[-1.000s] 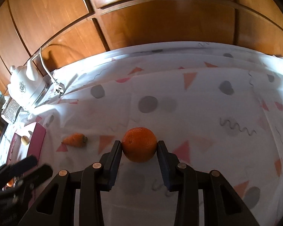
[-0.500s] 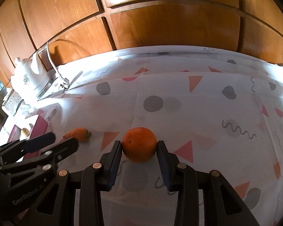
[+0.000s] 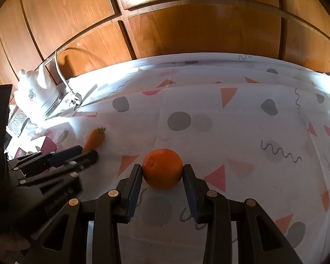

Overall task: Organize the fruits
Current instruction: 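Close the left tool on the carrot, then carry the carrot with the left tool and orange with the right tool into the tray, releasing both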

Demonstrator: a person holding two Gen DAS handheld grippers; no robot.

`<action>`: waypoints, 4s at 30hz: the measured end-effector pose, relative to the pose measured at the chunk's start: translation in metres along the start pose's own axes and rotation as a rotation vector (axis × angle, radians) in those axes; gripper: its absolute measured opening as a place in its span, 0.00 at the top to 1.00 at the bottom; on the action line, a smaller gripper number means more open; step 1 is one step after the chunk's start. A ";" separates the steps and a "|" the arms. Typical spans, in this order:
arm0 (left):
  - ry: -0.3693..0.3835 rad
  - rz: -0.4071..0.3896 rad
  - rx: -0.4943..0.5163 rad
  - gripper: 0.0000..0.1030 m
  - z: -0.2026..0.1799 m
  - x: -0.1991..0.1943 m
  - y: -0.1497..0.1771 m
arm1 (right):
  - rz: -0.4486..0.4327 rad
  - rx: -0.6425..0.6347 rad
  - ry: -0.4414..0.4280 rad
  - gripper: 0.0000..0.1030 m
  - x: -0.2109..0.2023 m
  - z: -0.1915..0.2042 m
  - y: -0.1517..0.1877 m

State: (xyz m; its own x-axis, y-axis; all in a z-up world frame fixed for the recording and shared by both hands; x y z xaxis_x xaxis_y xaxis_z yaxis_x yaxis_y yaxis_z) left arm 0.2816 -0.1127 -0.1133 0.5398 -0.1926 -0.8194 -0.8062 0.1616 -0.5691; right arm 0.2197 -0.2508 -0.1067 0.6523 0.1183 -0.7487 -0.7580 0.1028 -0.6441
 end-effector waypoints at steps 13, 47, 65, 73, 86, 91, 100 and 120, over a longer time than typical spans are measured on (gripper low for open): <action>0.166 0.035 -0.148 0.91 -0.009 -0.034 0.035 | 0.004 -0.005 0.000 0.63 -0.005 -0.001 0.004; 0.063 -0.033 -0.001 0.82 -0.051 -0.044 0.074 | -0.052 -0.096 0.047 0.63 -0.038 -0.004 0.046; 0.097 -0.089 -0.076 0.82 -0.047 -0.042 0.081 | -0.010 -0.104 0.058 0.63 -0.028 -0.003 0.052; 0.095 -0.092 -0.075 0.82 -0.047 -0.042 0.081 | -0.019 -0.100 0.052 0.63 -0.029 -0.004 0.052; 0.062 -0.116 -0.051 0.82 -0.043 -0.076 0.085 | -0.016 -0.105 0.066 0.64 -0.031 -0.003 0.051; 0.074 -0.162 -0.079 0.82 -0.027 -0.109 0.082 | 0.001 -0.119 0.084 0.65 -0.036 0.003 0.054; -0.033 -0.213 -0.181 0.82 0.046 -0.150 0.092 | -0.034 -0.210 -0.058 0.65 -0.062 0.083 0.039; -0.207 -0.250 -0.361 0.64 0.166 -0.180 0.130 | 0.046 -0.370 -0.277 0.58 -0.045 0.244 0.036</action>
State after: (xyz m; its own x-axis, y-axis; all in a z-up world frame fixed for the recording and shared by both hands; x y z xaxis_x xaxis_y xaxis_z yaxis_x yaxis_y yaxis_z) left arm 0.1199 0.1033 -0.0507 0.7347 0.0195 -0.6781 -0.6588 -0.2180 -0.7201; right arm 0.1631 -0.0117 -0.0583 0.5552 0.3790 -0.7403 -0.7028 -0.2623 -0.6613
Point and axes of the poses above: each gripper's, at about its wrist camera, not at the fingertips, and x roughly the way its jaws point, z to its left, y to its underside, the point moved 7 cm from there along x, roughly the way its jaws point, and after that the axes turned 3 degrees about y, right-handed, at the moved point
